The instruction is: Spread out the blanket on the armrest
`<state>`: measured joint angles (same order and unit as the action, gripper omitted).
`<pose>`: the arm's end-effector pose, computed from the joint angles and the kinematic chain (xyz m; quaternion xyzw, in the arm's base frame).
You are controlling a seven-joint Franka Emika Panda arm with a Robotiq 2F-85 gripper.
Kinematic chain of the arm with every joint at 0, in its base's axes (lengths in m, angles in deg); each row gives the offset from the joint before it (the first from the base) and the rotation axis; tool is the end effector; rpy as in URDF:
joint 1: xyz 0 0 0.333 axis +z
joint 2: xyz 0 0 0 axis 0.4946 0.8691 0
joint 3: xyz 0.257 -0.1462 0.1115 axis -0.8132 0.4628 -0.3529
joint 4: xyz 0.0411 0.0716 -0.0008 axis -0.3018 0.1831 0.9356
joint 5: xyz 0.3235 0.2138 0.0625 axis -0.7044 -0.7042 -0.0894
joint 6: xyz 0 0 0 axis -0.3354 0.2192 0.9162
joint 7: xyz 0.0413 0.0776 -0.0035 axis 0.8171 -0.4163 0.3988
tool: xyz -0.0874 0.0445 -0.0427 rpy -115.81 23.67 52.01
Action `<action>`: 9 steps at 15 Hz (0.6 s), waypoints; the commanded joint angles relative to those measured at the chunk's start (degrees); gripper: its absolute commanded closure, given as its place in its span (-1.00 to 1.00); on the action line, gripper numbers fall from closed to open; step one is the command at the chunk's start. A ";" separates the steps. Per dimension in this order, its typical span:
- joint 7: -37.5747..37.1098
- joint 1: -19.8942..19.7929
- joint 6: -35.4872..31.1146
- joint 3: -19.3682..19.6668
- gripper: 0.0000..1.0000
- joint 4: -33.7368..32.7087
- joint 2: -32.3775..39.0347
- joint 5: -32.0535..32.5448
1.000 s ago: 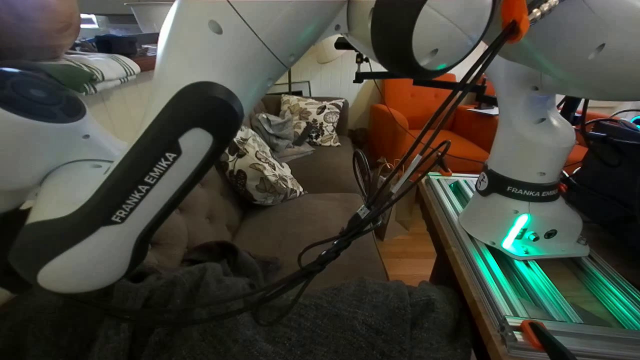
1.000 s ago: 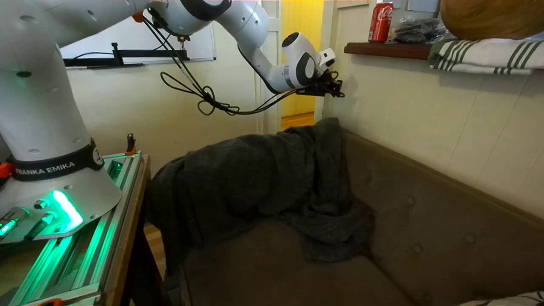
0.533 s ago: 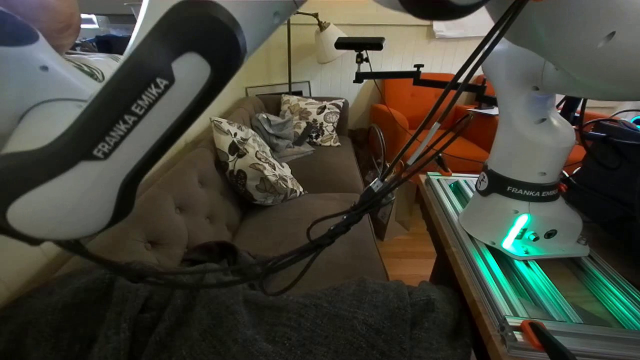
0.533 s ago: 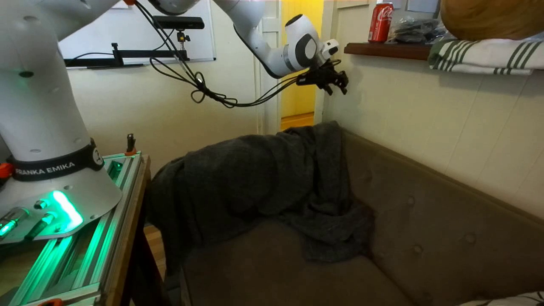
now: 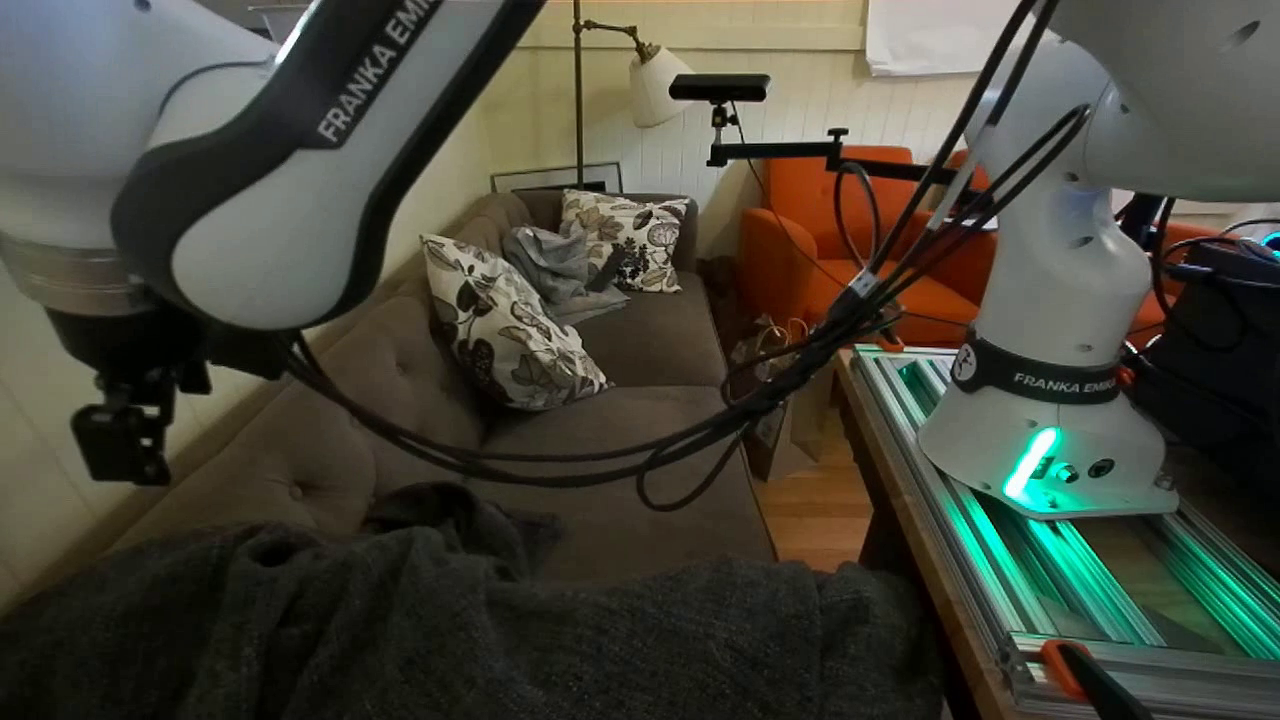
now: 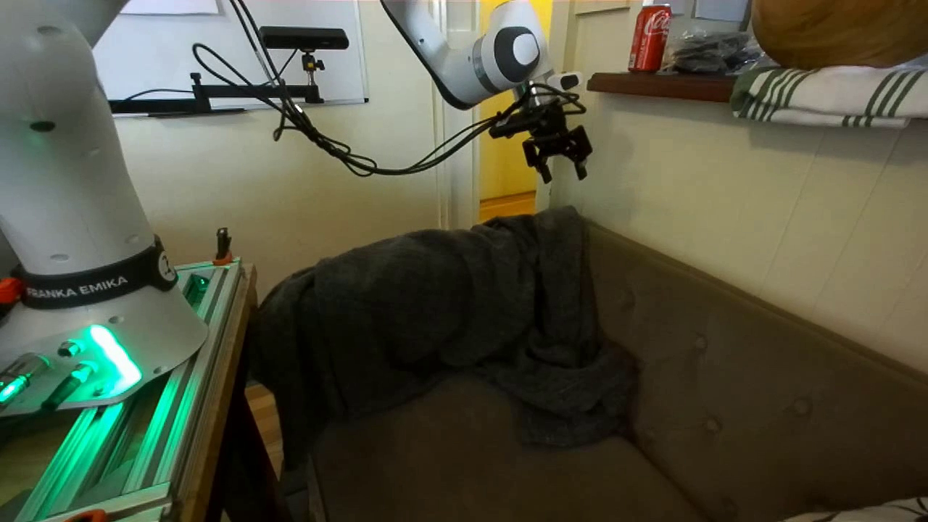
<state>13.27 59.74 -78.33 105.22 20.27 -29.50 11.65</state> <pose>0.6830 0.2104 0.2501 0.9606 0.1764 0.1727 0.1273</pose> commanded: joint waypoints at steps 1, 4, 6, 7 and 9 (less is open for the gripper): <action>4.92 -8.35 -0.41 -11.02 -1.00 13.87 -9.69 -2.30; 2.69 -10.29 -1.58 -13.24 -1.00 11.40 -6.98 -1.32; 3.14 -11.55 -2.37 -14.24 -1.00 12.86 -7.91 -1.38; 3.14 -11.52 -2.37 -14.20 -1.00 12.68 -7.78 -1.37; 5.73 -11.76 -4.59 -15.44 -1.00 12.84 -9.05 -0.91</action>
<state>16.98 49.28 -80.92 91.99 32.78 -36.92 9.31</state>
